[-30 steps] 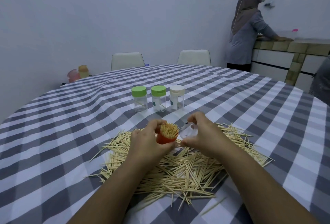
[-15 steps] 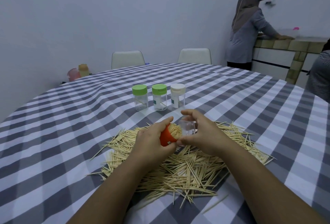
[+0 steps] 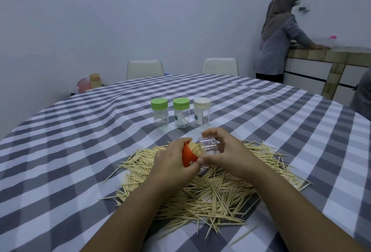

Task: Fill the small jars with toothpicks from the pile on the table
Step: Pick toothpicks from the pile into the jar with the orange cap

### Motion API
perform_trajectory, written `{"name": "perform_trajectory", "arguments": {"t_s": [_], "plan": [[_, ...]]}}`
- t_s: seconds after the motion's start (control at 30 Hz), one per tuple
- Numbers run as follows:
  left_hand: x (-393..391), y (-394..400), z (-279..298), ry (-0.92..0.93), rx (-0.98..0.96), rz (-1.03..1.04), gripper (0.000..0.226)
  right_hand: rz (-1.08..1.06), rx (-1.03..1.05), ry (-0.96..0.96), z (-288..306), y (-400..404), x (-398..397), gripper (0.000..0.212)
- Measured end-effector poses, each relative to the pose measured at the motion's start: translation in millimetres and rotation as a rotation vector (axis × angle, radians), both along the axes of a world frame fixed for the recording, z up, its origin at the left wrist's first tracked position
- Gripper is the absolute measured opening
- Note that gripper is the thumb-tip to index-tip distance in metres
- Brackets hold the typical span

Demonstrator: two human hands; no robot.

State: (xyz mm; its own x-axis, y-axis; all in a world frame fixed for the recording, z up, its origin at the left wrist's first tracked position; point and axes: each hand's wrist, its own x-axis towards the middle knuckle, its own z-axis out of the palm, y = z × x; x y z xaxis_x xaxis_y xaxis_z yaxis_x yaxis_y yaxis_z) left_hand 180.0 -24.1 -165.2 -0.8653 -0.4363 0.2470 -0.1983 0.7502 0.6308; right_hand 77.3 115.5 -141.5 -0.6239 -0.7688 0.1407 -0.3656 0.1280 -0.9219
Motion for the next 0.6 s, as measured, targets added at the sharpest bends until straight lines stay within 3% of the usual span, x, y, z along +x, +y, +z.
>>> {"name": "perform_trajectory", "arguments": {"t_s": [0.47,0.6], "plan": [[4.9,9.7,11.2,0.032,-0.073,-0.052,0.056,-0.001,-0.135,-0.142,-4.9,-8.5,9.4,0.060],[4.0,9.1,9.0,0.026,-0.124,-0.061,0.057,-0.012,-0.157,-0.166,-6.4,-9.3,11.4,0.050]]}}
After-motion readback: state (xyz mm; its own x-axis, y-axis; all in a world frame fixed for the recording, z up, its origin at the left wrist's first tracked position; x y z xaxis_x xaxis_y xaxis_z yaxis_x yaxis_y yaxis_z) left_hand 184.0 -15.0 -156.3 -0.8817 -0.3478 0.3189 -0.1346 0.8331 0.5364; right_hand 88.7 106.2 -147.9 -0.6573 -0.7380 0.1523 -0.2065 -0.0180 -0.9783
